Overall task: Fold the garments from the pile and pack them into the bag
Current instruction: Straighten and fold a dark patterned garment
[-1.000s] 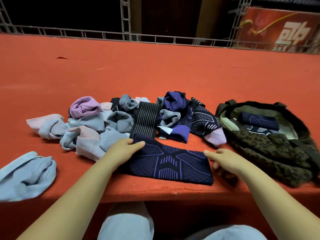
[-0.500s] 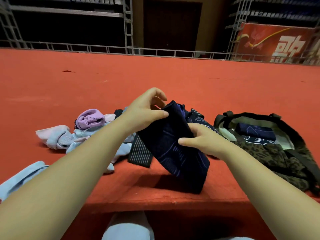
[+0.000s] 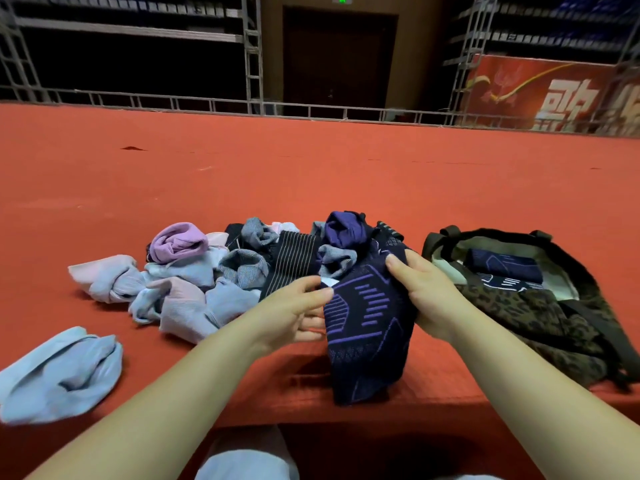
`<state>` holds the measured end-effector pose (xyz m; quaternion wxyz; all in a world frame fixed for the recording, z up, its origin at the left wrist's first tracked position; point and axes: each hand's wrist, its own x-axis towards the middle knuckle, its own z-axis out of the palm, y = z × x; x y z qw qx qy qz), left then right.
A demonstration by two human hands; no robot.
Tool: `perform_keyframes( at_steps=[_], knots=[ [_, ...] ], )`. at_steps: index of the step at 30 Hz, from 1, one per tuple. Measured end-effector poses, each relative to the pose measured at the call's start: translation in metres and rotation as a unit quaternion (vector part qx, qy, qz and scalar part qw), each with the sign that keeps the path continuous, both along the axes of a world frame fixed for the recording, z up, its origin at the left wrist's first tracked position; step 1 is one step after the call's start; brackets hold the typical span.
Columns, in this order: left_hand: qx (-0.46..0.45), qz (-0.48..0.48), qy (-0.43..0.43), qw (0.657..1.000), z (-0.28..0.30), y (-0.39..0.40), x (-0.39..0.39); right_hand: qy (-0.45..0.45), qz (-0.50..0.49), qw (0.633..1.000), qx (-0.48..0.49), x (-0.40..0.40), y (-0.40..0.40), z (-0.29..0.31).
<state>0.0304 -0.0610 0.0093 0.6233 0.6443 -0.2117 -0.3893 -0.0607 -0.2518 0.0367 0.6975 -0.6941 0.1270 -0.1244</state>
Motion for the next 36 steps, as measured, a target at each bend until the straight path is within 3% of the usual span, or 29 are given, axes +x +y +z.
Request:
perform_keyframes(
  at_steps=[2, 5, 9, 11, 15, 19, 22, 26, 30, 34, 36],
  knots=[
    [-0.042, 0.038, -0.029, 0.998, 0.001, -0.006, 0.004, 0.022, -0.03, 0.999, -0.038, -0.001, -0.004, 0.0],
    [-0.032, 0.086, -0.155, 0.984, 0.016, -0.019, 0.017, 0.025, -0.098, 0.989, -0.109, 0.01, -0.015, 0.004],
    [-0.068, 0.131, -0.262, 0.954, 0.049, -0.043, 0.045, -0.061, -0.181, 0.98, -0.047, 0.037, -0.033, 0.03],
    [-0.089, 0.131, -0.287, 0.945, 0.063, -0.053, 0.053, -0.087, -0.174, 0.981, 0.022, 0.044, -0.043, 0.043],
    [-0.092, 0.095, -0.262, 0.956, 0.037, -0.046, 0.039, 0.019, -0.123, 0.992, 0.035, 0.036, -0.045, 0.016],
    [0.011, -0.013, -0.157, 0.987, -0.043, -0.023, 0.004, 0.225, -0.072, 0.97, -0.051, 0.012, -0.03, -0.069],
    [0.078, -0.02, -0.155, 0.985, -0.079, -0.017, -0.006, 0.221, -0.099, 0.967, -0.085, 0.001, -0.021, -0.095],
    [0.113, -0.007, -0.182, 0.977, -0.077, -0.018, -0.003, 0.18, -0.08, 0.963, -0.183, 0.003, -0.017, -0.095],
    [0.166, -0.043, -0.289, 0.942, -0.065, -0.015, -0.009, 0.161, -0.024, 0.948, -0.274, 0.007, -0.016, -0.094],
    [0.207, -0.097, -0.459, 0.859, -0.06, -0.001, -0.012, 0.171, -0.019, 0.907, -0.384, 0.005, -0.022, -0.088],
    [0.206, -0.103, -0.532, 0.815, -0.069, 0.006, -0.013, 0.104, -0.021, 0.901, -0.42, -0.009, -0.024, -0.086]
  ],
)
